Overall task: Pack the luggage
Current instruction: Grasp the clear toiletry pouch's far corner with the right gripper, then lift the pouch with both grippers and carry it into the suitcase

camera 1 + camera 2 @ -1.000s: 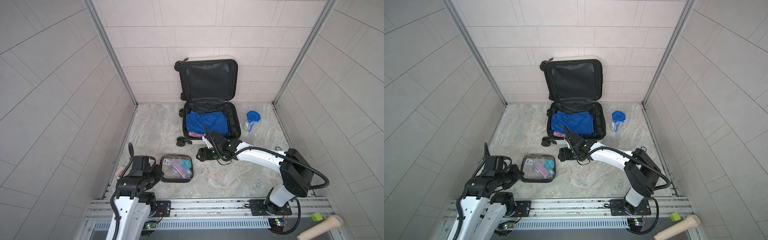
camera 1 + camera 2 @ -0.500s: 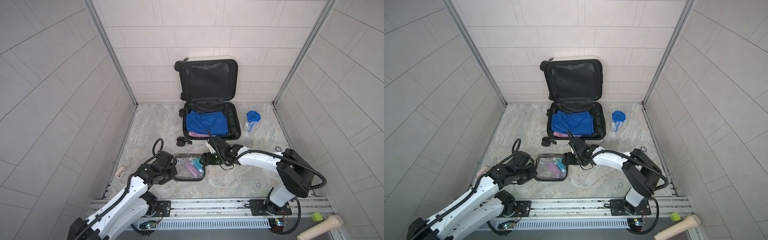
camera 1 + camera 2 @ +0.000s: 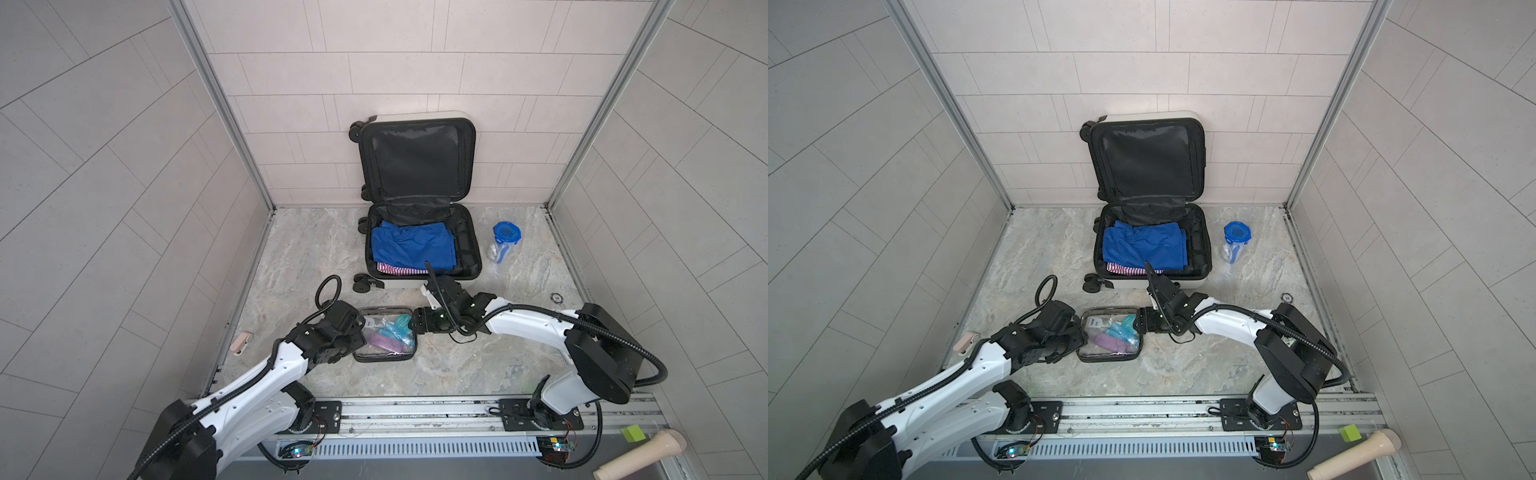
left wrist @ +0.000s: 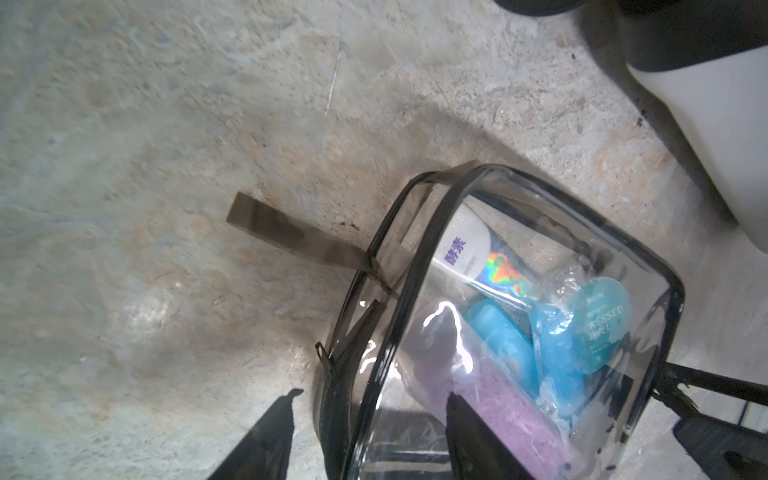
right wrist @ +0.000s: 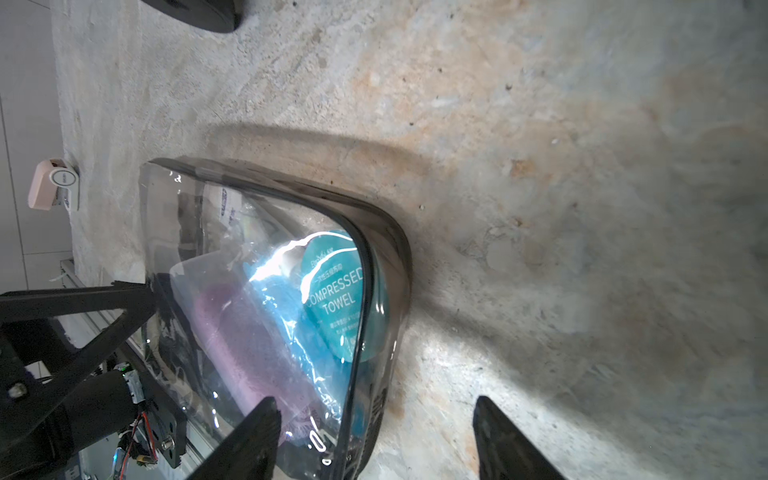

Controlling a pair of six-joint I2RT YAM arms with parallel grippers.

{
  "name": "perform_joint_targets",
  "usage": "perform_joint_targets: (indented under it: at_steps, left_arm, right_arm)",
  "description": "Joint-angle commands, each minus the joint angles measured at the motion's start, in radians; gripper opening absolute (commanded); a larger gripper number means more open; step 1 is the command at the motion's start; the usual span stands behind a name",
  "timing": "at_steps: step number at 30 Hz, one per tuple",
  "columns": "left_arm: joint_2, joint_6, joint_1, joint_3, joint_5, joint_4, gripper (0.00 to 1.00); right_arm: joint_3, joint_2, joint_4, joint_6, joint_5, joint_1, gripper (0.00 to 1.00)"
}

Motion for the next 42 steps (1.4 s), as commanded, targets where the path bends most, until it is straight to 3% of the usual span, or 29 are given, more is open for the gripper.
perform_joint_targets:
  at_steps: [1,6,12,19,25,34,42]
  left_arm:
    - [0.007,0.046,-0.001,0.009,-0.061,0.048,0.64]
    - [0.043,0.088,0.001,0.006,-0.039,0.103,0.61]
    - [0.105,0.117,0.001,-0.005,0.002,0.18,0.5]
    - [0.177,0.156,-0.001,0.047,0.11,0.182,0.22]
    - [0.086,0.144,-0.005,0.099,0.121,0.102,0.01]
    - [0.015,0.152,-0.023,0.318,0.149,-0.064,0.0]
    - [0.166,0.236,-0.026,0.627,0.087,-0.076,0.0]
  right_arm:
    - [-0.015,-0.033,0.02,0.021,-0.001,0.006,0.71]
    - [-0.016,0.009,0.062,0.041,-0.013,0.032,0.62]
    - [0.011,0.072,0.1,0.063,-0.022,0.069,0.52]
    - [0.019,0.051,0.081,0.087,0.008,0.086,0.32]
    - [0.024,-0.039,0.019,0.1,0.022,0.091,0.12]
    - [0.119,-0.225,-0.176,0.073,0.064,0.094,0.0]
    - [0.349,-0.243,-0.35,-0.037,0.091,-0.006,0.0]
